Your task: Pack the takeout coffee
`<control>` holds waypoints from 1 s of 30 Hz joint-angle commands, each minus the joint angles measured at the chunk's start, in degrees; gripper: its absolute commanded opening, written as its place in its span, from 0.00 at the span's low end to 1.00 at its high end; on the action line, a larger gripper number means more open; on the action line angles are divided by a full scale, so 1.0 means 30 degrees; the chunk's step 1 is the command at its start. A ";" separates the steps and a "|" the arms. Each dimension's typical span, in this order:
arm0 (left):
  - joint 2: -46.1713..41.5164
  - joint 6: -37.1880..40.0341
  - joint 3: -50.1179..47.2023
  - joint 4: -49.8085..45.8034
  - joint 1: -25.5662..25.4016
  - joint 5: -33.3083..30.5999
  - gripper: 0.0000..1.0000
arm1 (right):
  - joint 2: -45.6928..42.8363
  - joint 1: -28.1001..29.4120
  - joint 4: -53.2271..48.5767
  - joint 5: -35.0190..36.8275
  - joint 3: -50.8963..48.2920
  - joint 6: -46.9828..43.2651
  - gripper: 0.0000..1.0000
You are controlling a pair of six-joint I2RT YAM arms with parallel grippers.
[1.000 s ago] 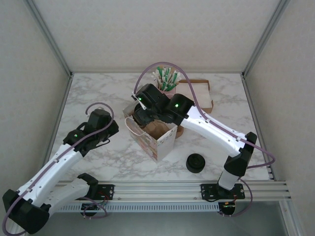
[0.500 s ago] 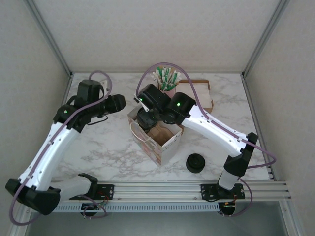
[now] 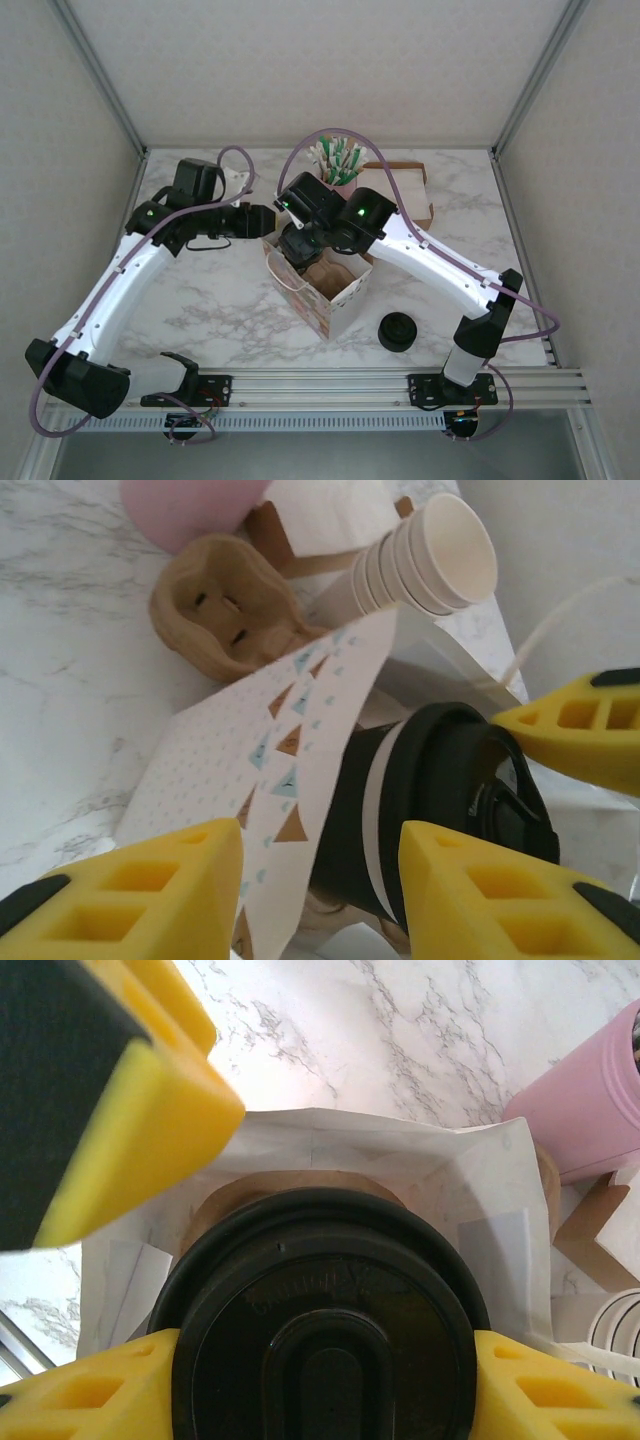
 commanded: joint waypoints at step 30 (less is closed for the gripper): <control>-0.4285 -0.3647 -0.3410 0.0600 -0.2067 -0.2442 0.00 | -0.0617 -0.0052 0.0098 -0.2057 -0.1921 -0.2146 0.43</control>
